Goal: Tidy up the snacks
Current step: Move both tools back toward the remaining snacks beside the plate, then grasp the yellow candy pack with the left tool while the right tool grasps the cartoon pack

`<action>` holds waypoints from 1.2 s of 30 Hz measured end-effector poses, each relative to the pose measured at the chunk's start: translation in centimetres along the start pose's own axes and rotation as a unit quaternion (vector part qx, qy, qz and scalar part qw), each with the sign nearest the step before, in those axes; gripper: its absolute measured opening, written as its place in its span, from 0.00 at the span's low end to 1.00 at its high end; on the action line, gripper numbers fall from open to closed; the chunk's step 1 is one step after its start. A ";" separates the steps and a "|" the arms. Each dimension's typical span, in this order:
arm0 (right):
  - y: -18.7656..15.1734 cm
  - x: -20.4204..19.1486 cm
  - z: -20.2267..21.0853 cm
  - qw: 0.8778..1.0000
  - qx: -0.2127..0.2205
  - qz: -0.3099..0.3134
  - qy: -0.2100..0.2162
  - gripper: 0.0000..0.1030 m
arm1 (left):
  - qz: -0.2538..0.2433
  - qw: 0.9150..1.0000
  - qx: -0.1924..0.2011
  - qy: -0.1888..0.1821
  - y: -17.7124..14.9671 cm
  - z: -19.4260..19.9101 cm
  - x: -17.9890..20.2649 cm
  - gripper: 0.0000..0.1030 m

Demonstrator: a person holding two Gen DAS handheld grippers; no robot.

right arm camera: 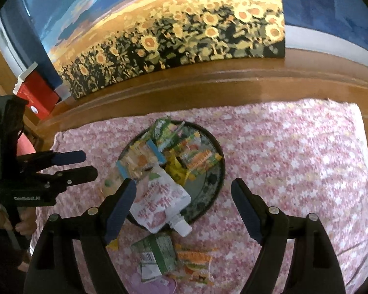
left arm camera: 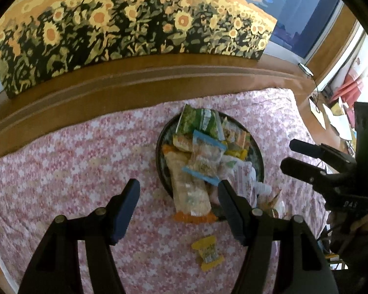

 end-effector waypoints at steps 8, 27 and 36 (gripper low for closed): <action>-3.6 1.0 -0.8 0.999 -0.039 -0.011 -0.015 0.79 | 0.002 1.000 -0.031 0.006 -3.7 -1.0 0.9 0.68; -7.6 1.8 0.2 0.998 -0.051 -0.028 -0.020 0.57 | -0.021 0.996 -0.088 0.003 -9.1 -4.1 4.0 0.67; -8.9 2.1 -1.0 0.997 -0.070 -0.022 -0.033 0.57 | -0.016 0.996 -0.086 -0.002 -9.3 -4.1 4.0 0.61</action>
Point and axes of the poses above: each gripper's, at about its wrist camera, not at the fingertips, and z roughly against the way its jaws point, x to its right, y to its top, the point moved 8 cm from there along -z, roughly the way its jaws point
